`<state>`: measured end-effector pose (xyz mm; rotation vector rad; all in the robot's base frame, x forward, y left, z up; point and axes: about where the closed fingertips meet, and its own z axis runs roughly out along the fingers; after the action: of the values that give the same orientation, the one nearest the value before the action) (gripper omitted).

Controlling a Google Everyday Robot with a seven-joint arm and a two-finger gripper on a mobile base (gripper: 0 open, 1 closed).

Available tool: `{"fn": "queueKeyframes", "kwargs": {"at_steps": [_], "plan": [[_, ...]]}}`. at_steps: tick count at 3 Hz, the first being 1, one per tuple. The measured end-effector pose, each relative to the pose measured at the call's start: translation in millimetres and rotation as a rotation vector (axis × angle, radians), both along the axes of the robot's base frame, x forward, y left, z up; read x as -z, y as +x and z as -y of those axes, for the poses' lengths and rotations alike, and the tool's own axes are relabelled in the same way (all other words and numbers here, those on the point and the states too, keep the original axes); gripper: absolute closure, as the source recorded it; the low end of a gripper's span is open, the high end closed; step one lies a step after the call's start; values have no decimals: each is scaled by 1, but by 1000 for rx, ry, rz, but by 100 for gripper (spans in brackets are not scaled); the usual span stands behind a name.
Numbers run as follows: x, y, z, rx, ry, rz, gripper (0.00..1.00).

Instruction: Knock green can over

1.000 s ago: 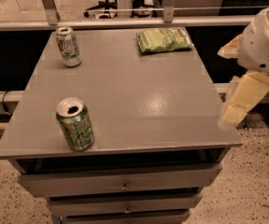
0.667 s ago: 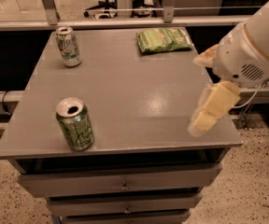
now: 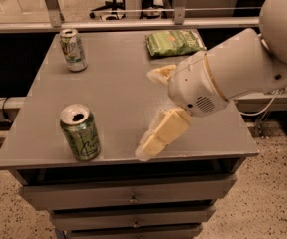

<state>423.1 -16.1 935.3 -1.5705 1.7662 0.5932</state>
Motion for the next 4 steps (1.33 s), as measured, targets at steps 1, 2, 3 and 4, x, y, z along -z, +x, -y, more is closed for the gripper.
{"fn": "queueKeyframes", "kwargs": {"at_steps": [1, 2, 3, 4], "plan": [[20, -12, -50, -64, 117, -1, 0], [36, -14, -83, -90, 213, -21, 0], [40, -11, -100, -96, 276, -36, 0], [43, -5, -125, -90, 360, -65, 3]]}}
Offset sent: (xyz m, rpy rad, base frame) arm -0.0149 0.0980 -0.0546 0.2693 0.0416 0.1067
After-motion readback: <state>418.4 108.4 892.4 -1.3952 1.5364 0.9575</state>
